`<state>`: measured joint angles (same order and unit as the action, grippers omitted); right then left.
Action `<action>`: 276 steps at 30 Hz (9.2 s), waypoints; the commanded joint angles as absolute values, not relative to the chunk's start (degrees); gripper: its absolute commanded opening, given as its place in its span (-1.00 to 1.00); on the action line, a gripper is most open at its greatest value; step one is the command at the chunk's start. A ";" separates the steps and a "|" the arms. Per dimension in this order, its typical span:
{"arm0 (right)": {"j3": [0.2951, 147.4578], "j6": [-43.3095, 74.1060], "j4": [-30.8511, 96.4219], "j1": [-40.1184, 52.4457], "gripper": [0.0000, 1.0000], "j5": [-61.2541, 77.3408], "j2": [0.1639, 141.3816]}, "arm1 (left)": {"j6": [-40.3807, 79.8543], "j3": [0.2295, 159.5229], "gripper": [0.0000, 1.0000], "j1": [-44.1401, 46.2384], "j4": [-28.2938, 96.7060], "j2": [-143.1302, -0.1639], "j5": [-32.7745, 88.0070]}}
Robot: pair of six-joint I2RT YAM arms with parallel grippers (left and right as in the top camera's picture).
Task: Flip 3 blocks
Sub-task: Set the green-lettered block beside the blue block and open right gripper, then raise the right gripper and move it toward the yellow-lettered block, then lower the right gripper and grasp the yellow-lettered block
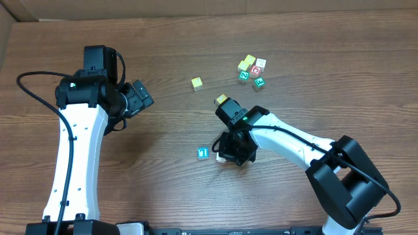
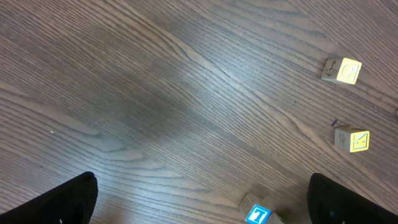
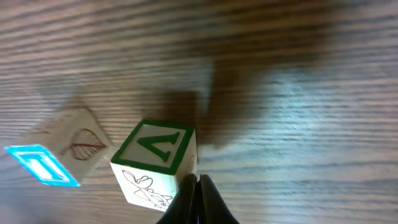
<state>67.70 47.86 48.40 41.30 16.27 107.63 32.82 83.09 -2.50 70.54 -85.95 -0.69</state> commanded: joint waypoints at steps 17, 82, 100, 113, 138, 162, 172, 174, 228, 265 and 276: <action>67.40 48.47 43.92 41.56 -0.91 15.03 107.39 | 32.58 83.42 0.99 -2.61 70.46 -86.35 -0.82; 67.37 49.47 42.50 43.07 -0.92 9.47 107.39 | 32.60 83.42 0.99 -2.61 70.46 -86.35 -0.82; 71.59 30.98 54.50 49.54 -0.92 12.01 107.39 | 32.60 83.42 0.99 -2.61 70.46 -86.35 -0.82; 71.59 33.17 49.12 53.74 -0.92 6.00 107.39 | 32.60 83.42 0.99 -2.61 70.46 -86.35 -0.82; 68.66 33.21 43.83 53.74 -0.92 5.08 107.39 | 32.60 83.42 0.99 -2.61 70.46 -86.35 -0.82; 68.62 34.76 44.42 53.74 -0.92 5.17 107.39 | 32.60 83.42 0.99 -2.61 70.46 -86.35 -0.82; 68.62 34.74 43.90 53.80 -0.92 4.19 107.39 | 32.60 83.42 0.99 -2.61 70.46 -86.35 -0.82; 68.62 34.74 43.66 53.80 -0.92 3.25 107.39 | 32.60 83.42 0.99 -2.61 70.46 -86.35 -0.82; 81.28 50.37 39.75 38.54 0.57 -2.44 107.50 | 32.60 83.42 0.99 -2.61 70.46 -86.35 -0.82; 81.28 67.75 26.81 38.44 0.08 -14.57 120.44 | 32.60 83.42 0.99 -2.61 70.46 -86.35 -0.82; 81.34 62.48 32.14 37.23 -0.26 -16.64 120.18 | 32.60 83.42 0.99 -2.61 70.46 -86.35 -0.82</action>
